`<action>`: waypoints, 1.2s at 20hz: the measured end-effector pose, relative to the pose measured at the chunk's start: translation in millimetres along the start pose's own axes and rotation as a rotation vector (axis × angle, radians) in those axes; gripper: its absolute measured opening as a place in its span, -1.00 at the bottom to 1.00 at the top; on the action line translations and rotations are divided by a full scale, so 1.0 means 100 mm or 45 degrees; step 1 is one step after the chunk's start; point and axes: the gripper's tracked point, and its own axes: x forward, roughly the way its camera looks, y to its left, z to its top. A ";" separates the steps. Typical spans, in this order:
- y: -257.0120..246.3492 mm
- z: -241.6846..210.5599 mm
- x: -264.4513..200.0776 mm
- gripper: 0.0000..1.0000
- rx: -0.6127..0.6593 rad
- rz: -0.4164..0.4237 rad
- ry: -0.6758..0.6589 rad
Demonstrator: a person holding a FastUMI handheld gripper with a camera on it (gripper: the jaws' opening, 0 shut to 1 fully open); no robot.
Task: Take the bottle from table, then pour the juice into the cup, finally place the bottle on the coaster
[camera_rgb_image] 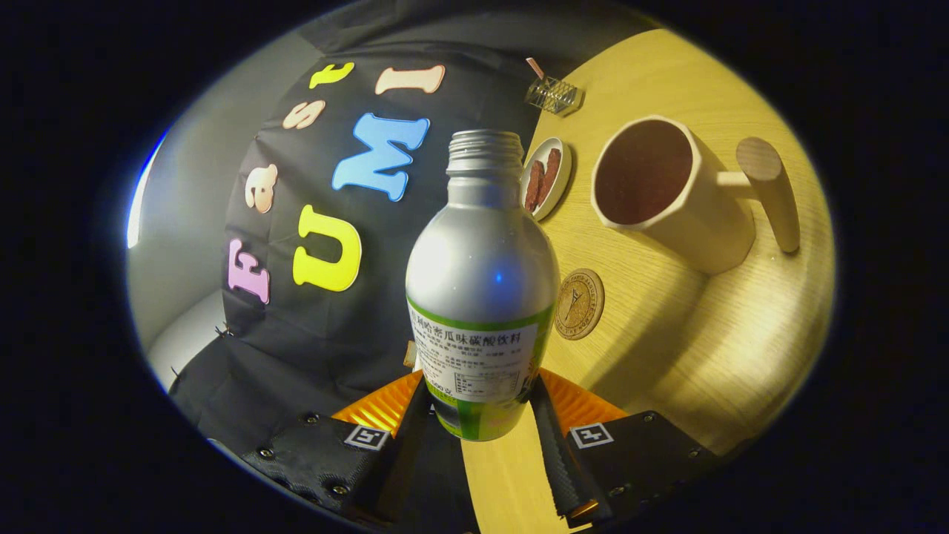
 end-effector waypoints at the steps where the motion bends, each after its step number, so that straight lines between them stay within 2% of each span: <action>1: -0.02 -0.01 0.00 0.47 0.035 -0.008 0.004; 15: 0.00 -0.05 0.09 0.47 0.421 -0.015 0.042; 24: 0.05 -0.04 0.11 0.47 0.563 -0.005 0.061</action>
